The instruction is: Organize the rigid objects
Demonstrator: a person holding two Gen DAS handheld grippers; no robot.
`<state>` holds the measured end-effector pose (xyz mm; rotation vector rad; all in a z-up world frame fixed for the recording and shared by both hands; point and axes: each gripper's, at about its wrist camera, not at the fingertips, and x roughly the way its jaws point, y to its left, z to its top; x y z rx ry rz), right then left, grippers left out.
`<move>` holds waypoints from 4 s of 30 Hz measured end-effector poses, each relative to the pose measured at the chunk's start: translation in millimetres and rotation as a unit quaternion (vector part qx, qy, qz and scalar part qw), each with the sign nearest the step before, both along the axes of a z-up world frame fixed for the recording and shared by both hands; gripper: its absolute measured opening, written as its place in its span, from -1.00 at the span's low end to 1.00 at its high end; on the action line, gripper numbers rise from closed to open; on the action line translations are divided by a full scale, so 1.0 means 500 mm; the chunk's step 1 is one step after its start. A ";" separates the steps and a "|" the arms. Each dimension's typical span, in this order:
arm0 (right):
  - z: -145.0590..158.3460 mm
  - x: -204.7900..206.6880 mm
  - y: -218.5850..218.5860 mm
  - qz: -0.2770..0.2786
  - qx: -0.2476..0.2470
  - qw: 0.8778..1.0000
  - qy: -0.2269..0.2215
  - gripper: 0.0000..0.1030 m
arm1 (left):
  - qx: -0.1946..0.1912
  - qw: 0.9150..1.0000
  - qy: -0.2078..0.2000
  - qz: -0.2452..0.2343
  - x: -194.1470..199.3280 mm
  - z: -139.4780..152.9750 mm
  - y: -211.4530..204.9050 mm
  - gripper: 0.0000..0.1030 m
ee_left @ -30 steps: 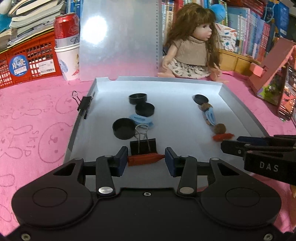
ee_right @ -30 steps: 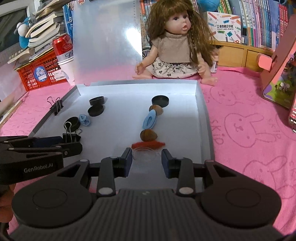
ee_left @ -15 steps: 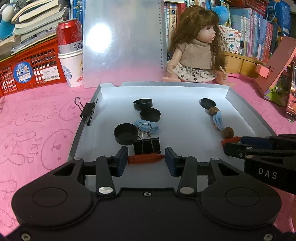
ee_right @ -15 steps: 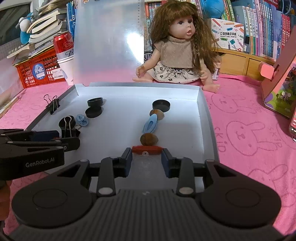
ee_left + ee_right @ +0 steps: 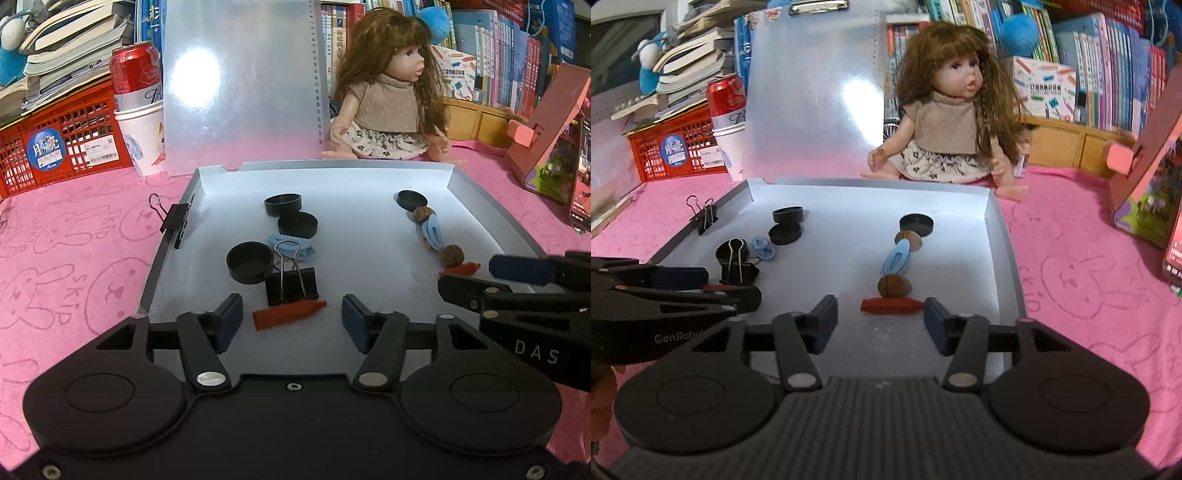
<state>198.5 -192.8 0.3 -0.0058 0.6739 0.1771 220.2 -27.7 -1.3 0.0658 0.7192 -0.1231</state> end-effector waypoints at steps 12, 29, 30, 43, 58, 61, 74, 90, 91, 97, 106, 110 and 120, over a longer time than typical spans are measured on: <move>0.039 -0.031 0.001 -0.011 -0.023 0.999 -0.043 0.65 | 0.000 0.999 -0.035 -0.004 -0.041 0.043 0.011 0.46; 0.077 -0.070 -0.004 -0.017 -0.009 0.998 -0.058 0.85 | -0.004 0.998 -0.058 -0.001 -0.094 0.090 0.034 0.60; 0.079 -0.072 -0.005 -0.017 -0.008 0.998 -0.058 0.85 | -0.005 0.998 -0.059 0.000 -0.097 0.093 0.034 0.61; 0.098 -0.108 -0.014 -0.013 0.005 0.998 -0.064 1.00 | -0.016 0.998 -0.068 -0.004 -0.139 0.113 0.041 0.63; 0.055 -0.174 -0.009 -0.018 0.014 0.999 -0.042 1.00 | -0.008 0.998 -0.055 0.000 -0.220 0.054 0.059 0.66; 0.034 -0.177 -0.013 -0.024 0.016 0.999 -0.028 1.00 | -0.009 0.999 -0.045 0.008 -0.222 0.034 0.064 0.66; -0.025 -0.161 -0.013 -0.046 -0.004 0.999 0.003 1.00 | -0.001 0.999 -0.026 0.041 -0.206 -0.022 0.072 0.68; -0.033 -0.155 -0.006 -0.049 -0.016 0.999 0.010 1.00 | -0.004 0.998 -0.030 0.054 -0.202 -0.030 0.079 0.93; -0.033 -0.155 -0.006 -0.049 -0.016 0.999 0.010 1.00 | -0.005 0.998 -0.028 0.056 -0.201 -0.031 0.080 0.95; -0.034 -0.155 -0.006 -0.049 -0.016 0.999 0.009 1.00 | -0.005 0.998 -0.025 0.058 -0.199 -0.033 0.080 1.00; -0.035 -0.155 -0.006 -0.049 -0.016 0.999 0.009 1.00 | -0.005 0.998 -0.025 0.058 -0.199 -0.033 0.080 1.00; -0.034 -0.155 -0.006 -0.049 -0.016 0.999 0.009 1.00 | -0.005 0.998 -0.025 0.058 -0.199 -0.033 0.080 1.00; -0.034 -0.155 -0.006 -0.049 -0.015 0.999 0.009 1.00 | -0.004 0.998 -0.025 0.058 -0.199 -0.033 0.080 1.00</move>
